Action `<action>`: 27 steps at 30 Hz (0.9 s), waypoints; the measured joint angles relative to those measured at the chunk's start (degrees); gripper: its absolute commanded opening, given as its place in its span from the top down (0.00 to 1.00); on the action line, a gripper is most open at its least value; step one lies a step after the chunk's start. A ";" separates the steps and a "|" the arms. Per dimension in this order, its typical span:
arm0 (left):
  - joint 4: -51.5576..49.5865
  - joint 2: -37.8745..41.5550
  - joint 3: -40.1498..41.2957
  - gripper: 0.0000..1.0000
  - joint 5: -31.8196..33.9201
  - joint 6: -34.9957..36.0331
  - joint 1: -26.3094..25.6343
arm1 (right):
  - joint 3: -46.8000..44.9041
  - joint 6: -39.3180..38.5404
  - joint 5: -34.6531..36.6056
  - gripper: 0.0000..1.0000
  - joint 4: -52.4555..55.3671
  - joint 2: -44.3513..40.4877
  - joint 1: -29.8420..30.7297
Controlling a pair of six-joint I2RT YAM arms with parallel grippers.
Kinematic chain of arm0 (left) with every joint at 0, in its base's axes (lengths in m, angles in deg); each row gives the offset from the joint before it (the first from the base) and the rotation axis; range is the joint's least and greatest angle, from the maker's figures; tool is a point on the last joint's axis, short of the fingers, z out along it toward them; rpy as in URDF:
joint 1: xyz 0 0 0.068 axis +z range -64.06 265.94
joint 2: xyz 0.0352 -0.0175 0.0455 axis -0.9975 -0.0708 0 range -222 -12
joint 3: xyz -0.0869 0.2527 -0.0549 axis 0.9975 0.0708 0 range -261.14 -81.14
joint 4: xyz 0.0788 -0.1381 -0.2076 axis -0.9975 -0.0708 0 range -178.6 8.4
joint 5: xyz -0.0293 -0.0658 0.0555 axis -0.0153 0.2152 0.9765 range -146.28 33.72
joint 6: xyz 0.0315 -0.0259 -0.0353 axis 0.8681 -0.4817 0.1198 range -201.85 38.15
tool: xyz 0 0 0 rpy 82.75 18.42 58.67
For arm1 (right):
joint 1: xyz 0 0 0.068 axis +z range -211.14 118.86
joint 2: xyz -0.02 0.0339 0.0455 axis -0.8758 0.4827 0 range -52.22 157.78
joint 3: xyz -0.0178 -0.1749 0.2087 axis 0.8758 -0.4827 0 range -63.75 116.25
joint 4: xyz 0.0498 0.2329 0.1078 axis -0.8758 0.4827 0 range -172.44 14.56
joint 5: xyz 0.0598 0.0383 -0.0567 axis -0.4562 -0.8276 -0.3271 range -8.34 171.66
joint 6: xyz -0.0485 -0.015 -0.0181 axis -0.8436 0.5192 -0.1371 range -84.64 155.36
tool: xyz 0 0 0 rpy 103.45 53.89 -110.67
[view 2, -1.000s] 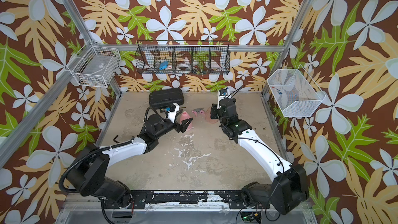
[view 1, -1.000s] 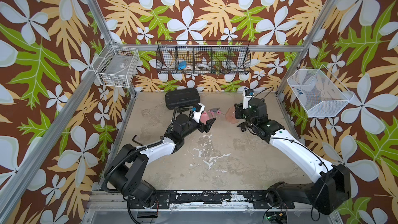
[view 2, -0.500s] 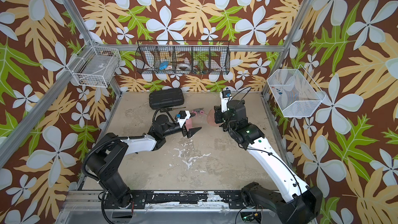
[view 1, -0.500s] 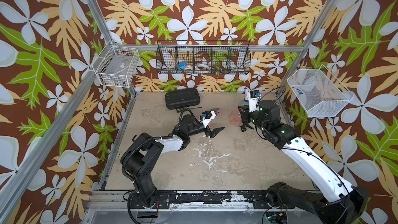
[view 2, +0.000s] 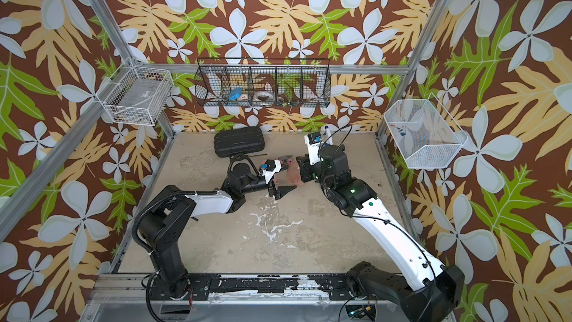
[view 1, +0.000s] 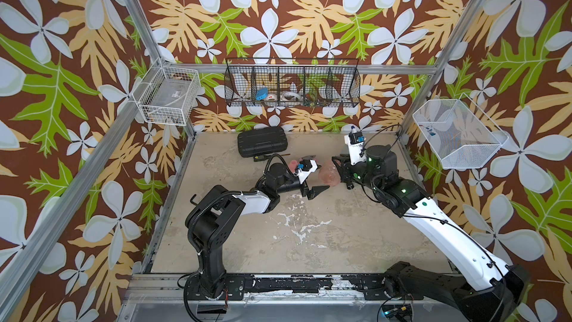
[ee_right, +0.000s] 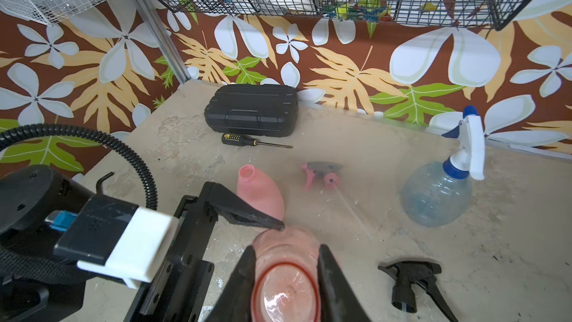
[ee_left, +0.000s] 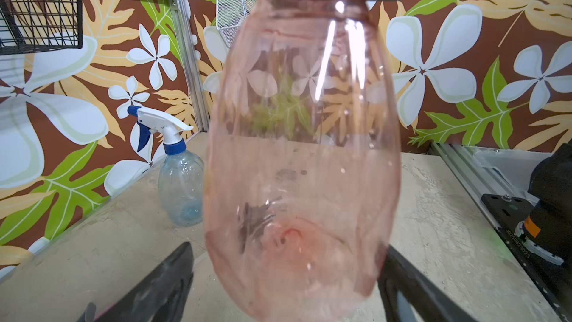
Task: Attach spray nozzles to spray bottles
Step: Pick up the spray bottle from the center of the board.
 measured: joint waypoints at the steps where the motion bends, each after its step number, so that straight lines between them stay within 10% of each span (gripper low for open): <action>1: 0.04 -0.13 -0.15 0.08 -0.07 -0.02 0.00 | 0.04 -0.02 0.04 0.90 0.02 0.04 0.20; 27: 0.63 -0.94 -1.11 0.27 -1.60 -0.87 -0.68 | 3.34 -2.08 0.63 0.92 2.19 1.79 3.21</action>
